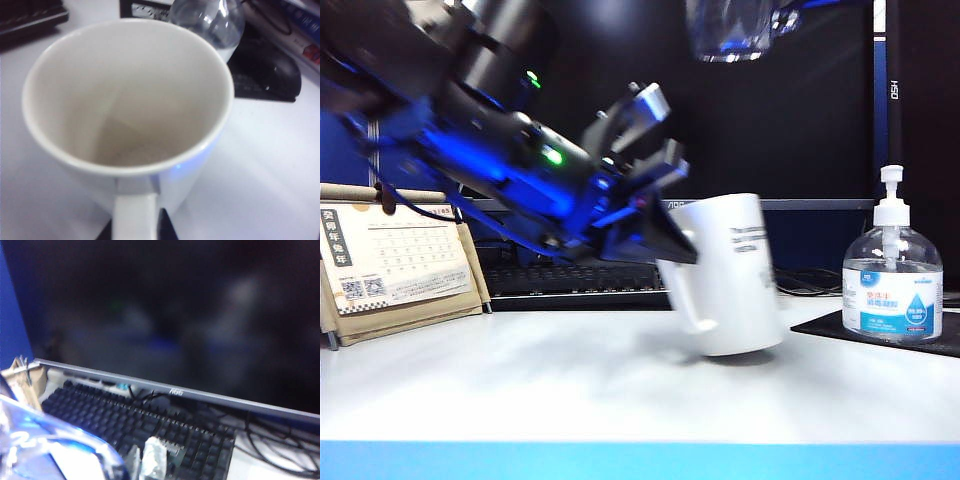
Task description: Swap the positions of the transparent plastic cup and the white ceramic cup.
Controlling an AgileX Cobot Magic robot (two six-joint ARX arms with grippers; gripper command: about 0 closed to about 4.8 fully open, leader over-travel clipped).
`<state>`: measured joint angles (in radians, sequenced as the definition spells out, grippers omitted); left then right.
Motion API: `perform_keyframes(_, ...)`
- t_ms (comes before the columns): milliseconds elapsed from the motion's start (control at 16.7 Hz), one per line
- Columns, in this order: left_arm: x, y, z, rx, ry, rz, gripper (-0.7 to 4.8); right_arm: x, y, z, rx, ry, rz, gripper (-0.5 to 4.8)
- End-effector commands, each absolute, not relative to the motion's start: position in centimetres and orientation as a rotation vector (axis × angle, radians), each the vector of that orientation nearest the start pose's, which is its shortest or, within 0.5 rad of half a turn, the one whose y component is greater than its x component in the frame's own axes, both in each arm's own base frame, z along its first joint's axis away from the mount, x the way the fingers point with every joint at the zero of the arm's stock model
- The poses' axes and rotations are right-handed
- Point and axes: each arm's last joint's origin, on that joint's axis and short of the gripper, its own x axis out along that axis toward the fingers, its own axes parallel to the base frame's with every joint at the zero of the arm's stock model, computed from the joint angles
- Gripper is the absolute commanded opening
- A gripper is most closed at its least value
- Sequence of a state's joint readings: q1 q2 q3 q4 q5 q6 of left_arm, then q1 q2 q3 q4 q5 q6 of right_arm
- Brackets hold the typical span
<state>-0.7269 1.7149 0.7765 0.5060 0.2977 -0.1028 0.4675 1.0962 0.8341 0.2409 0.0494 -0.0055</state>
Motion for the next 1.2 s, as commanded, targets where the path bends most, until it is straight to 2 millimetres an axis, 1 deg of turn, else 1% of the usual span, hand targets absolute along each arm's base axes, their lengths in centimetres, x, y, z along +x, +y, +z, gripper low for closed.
perform_keyframes(60,25.7,-24.4,16.0,-0.002,0.51,-1.025,-0.06,22.1,10.7,33.6,-0.004,-0.004,0.405,-0.06)
perform_keyframes(180,26.2,-24.9,16.5,0.0,0.513,-1.022,-0.06,22.3,10.2,33.4,-0.007,0.01,0.386,-0.06)
perform_keyframes(359,26.3,-24.9,16.6,0.0,0.514,-1.023,-0.06,22.7,9.2,33.5,-0.006,0.007,0.346,-0.06)
perform_keyframes(419,26.2,-25.0,16.6,-0.007,0.516,-1.051,-0.05,22.8,9.0,33.5,-0.006,0.006,0.338,-0.06)
perform_keyframes(599,26.2,-25.0,16.8,-0.013,0.5,-1.071,-0.03,22.8,8.8,33.6,-0.005,0.004,0.332,-0.06)
perform_keyframes(659,26.2,-25.0,16.8,-0.013,0.5,-1.071,0.39,22.8,8.8,33.6,-0.005,0.004,0.332,-0.06)
perform_keyframes(718,26.2,-25.0,16.8,-0.013,0.5,-1.07,0.92,22.8,8.8,33.6,-0.005,0.004,0.332,-0.06)
perform_keyframes(778,26.2,-25.0,16.8,-0.013,0.5,-1.07,1.0,22.8,8.8,33.6,-0.005,0.005,0.332,-0.06)
perform_keyframes(898,26.2,-25.0,16.8,-0.022,0.503,-1.067,1.76,22.8,8.8,33.6,-0.005,0.005,0.332,-0.06)
perform_keyframes(1018,26.3,-25.1,17.0,-0.033,0.521,-1.062,2.0,22.8,8.9,33.5,-0.006,0.008,0.349,-0.06)
perform_keyframes(1078,26.3,-25.1,17.0,-0.032,0.517,-1.06,2.54,22.8,8.9,33.5,-0.005,0.008,0.351,-0.06)
perform_keyframes(1197,26.2,-25.0,16.8,-0.024,0.548,-1.05,2.9,22.7,8.8,33.5,-0.005,0.009,0.351,-0.06)
